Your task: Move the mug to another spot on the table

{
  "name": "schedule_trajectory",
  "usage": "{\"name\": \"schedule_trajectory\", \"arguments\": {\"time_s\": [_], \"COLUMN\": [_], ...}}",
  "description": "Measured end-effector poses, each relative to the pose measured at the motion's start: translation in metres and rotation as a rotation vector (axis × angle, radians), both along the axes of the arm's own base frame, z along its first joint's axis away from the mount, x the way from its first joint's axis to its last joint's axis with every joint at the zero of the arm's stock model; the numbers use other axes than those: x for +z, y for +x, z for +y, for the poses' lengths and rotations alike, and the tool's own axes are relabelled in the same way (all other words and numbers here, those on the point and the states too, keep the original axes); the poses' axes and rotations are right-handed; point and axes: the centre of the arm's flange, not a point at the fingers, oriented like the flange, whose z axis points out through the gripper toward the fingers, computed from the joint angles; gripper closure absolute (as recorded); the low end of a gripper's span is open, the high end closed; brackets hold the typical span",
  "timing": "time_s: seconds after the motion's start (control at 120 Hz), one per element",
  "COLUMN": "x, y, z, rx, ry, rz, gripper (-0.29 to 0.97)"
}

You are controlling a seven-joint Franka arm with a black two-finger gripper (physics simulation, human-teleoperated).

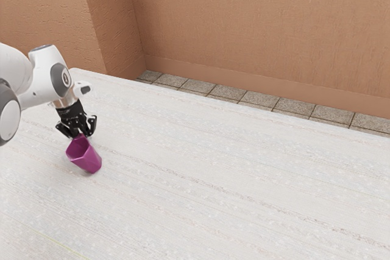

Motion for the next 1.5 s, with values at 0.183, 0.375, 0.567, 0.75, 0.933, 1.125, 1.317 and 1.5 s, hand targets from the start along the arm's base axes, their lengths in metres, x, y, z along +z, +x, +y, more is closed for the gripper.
{"name": "schedule_trajectory", "arguments": {"time_s": [0.183, 0.375, 0.567, 0.75, 0.933, 1.125, 1.317, 1.5], "x": [0.020, 0.040, 0.048, 0.035, 0.010, -0.014, -0.025, -0.032], "y": [0.002, 0.008, 0.038, 0.073, 0.089, 0.103, 0.108, 0.110], "z": [-0.002, -0.014, -0.075, -0.136, -0.190, -0.232, -0.266, -0.282], "rx": [-0.013, -0.044, -0.183, -0.292, -0.354, -0.390, -0.410, -0.408], "ry": [-0.024, -0.085, -0.109, -0.079, -0.061, -0.036, -0.031, -0.025], "rz": [-0.007, 0.023, 0.101, 0.222, 0.324, 0.392, 0.425, 0.442], "gripper": [0.62, 0.72, 0.75, 0.75, 0.73, 0.77, 0.79, 0.79]}}
